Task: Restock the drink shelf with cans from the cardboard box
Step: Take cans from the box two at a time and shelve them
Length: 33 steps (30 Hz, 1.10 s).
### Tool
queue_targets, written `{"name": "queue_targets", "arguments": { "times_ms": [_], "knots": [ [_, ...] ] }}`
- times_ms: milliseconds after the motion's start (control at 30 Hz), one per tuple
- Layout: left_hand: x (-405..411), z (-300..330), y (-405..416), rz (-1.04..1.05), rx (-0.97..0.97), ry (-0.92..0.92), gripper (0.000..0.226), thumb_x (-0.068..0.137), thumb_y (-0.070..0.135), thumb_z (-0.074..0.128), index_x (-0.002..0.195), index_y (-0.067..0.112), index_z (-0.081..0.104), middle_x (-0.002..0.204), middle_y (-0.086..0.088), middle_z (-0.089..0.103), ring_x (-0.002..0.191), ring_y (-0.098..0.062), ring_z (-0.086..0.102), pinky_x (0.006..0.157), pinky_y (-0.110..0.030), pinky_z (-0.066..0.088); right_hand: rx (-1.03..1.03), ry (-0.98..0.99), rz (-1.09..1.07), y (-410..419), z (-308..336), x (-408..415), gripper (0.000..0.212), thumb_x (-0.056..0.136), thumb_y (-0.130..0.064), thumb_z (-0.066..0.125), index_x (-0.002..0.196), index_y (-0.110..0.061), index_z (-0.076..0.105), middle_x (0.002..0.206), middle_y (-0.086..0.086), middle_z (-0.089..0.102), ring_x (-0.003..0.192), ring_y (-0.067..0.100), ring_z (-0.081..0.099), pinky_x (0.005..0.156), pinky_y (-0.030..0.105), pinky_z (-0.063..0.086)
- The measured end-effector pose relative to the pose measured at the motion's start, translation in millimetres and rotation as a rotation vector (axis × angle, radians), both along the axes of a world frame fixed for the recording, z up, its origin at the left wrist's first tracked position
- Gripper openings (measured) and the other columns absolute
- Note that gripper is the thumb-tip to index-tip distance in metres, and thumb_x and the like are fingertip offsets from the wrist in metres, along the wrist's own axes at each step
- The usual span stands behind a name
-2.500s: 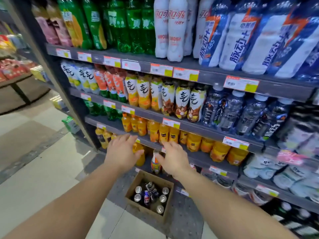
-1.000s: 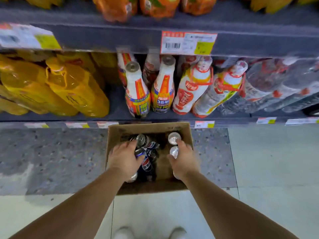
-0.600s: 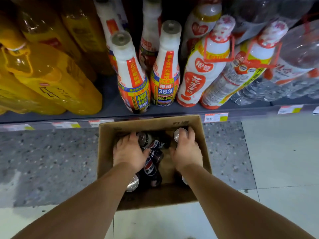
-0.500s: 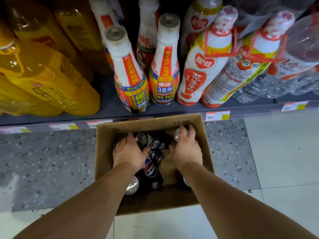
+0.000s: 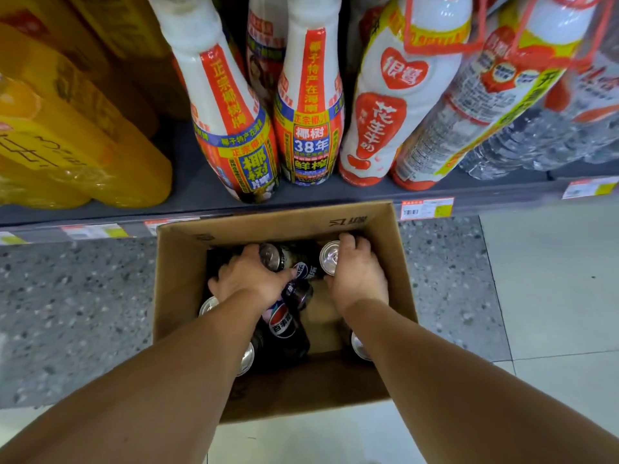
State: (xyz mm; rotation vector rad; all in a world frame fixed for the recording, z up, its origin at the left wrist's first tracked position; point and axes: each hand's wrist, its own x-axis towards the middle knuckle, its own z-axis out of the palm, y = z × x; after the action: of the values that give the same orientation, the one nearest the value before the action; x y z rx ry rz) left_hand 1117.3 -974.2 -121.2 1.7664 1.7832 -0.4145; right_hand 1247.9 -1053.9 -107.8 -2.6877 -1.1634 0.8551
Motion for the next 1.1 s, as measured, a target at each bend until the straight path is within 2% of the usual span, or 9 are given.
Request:
{"name": "queue_targets", "arguments": {
  "times_ms": [167, 300, 433, 633, 767, 867, 967, 1100],
  "knots": [
    [4, 26, -17, 0.004, 0.169, -0.167, 0.063, 0.063, 0.056, 0.076, 0.109, 0.025, 0.046, 0.106, 0.001, 0.065, 0.109, -0.026, 0.057, 0.110, -0.045, 0.022, 0.084, 0.136, -0.031, -11, 31, 2, 0.065, 0.082, -0.028, 0.073, 0.135, -0.018, 0.037, 0.133, 0.005, 0.050, 0.120, 0.028, 0.051, 0.094, 0.040, 0.047],
    [-7, 73, -25, 0.008, 0.207, -0.226, 0.061, 0.066, 0.050, 0.077, 0.112, 0.026, 0.044, 0.101, 0.002, 0.067, 0.108, -0.022, 0.058, 0.115, -0.041, 0.014, 0.118, 0.194, -0.092, -18, 72, 2, 0.074, 0.078, -0.030, 0.076, 0.139, -0.022, 0.034, 0.130, 0.003, 0.056, 0.118, 0.027, 0.055, 0.094, 0.037, 0.046],
    [-24, 120, -32, -0.105, 0.268, -0.150, 0.064, 0.063, 0.051, 0.076, 0.115, 0.030, 0.046, 0.102, 0.004, 0.068, 0.107, -0.021, 0.058, 0.112, -0.039, 0.021, 0.148, 0.251, -0.165, -24, 118, -2, 0.069, 0.072, -0.029, 0.080, 0.130, -0.021, 0.043, 0.122, 0.004, 0.062, 0.112, 0.028, 0.059, 0.089, 0.035, 0.048],
    [-44, 206, -38, -0.279, 0.350, -0.081, 0.062, 0.061, 0.056, 0.075, 0.113, 0.032, 0.050, 0.098, 0.003, 0.068, 0.104, -0.023, 0.060, 0.103, -0.041, 0.030, 0.167, 0.275, -0.154, -32, 206, -5, 0.057, 0.072, -0.031, 0.080, 0.119, -0.020, 0.048, 0.117, 0.005, 0.064, 0.111, 0.030, 0.058, 0.083, 0.033, 0.045],
    [-45, 272, -36, -0.351, 0.371, -0.124, 0.065, 0.061, 0.049, 0.077, 0.118, 0.029, 0.053, 0.104, -0.001, 0.070, 0.106, -0.027, 0.060, 0.102, -0.041, 0.031, 0.190, 0.268, -0.122, -37, 276, 0, 0.060, 0.074, -0.027, 0.080, 0.123, -0.016, 0.047, 0.118, 0.007, 0.064, 0.112, 0.031, 0.058, 0.081, 0.032, 0.044],
    [-43, 325, -37, -0.370, 0.352, -0.175, 0.064, 0.060, 0.047, 0.078, 0.117, 0.029, 0.052, 0.101, -0.003, 0.070, 0.106, -0.030, 0.060, 0.102, -0.042, 0.032, 0.210, 0.265, -0.096, -43, 330, 3, 0.065, 0.076, -0.025, 0.080, 0.129, -0.014, 0.044, 0.120, 0.008, 0.064, 0.112, 0.031, 0.058, 0.083, 0.032, 0.044],
    [-35, 378, -40, -0.421, 0.374, -0.206, 0.064, 0.062, 0.044, 0.079, 0.117, 0.026, 0.052, 0.100, -0.005, 0.070, 0.105, -0.031, 0.060, 0.097, -0.040, 0.033, 0.255, 0.284, -0.111, -50, 381, 6, 0.067, 0.073, -0.023, 0.082, 0.128, -0.013, 0.045, 0.120, 0.007, 0.064, 0.112, 0.029, 0.059, 0.085, 0.032, 0.046],
    [-22, 445, -45, -0.481, 0.384, -0.259, 0.065, 0.063, 0.043, 0.080, 0.119, 0.024, 0.053, 0.104, -0.008, 0.069, 0.106, -0.031, 0.059, 0.100, -0.039, 0.033, 0.293, 0.277, -0.128, -62, 445, 14, 0.067, 0.073, -0.024, 0.082, 0.128, -0.014, 0.047, 0.121, 0.006, 0.064, 0.113, 0.029, 0.059, 0.086, 0.032, 0.046]
  ]
}}
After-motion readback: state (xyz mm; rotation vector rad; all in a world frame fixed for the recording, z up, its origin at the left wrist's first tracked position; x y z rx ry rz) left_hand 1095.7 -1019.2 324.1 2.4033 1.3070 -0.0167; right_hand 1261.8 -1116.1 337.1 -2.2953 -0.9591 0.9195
